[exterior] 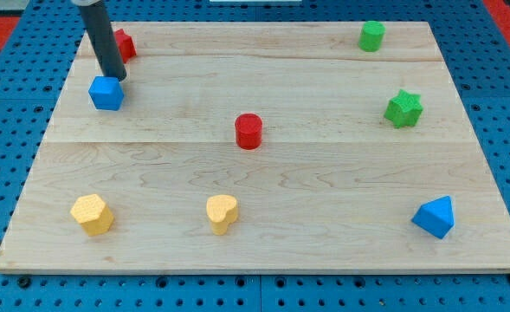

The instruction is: Push the green circle into the blue cube

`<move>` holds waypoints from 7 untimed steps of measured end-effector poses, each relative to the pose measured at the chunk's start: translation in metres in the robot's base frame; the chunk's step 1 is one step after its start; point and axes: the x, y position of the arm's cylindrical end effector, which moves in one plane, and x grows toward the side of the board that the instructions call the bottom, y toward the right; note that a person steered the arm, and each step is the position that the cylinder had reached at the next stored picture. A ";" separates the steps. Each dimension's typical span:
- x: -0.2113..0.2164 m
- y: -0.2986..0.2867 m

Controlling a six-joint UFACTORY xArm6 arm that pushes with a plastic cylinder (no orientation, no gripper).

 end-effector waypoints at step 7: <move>-0.130 0.421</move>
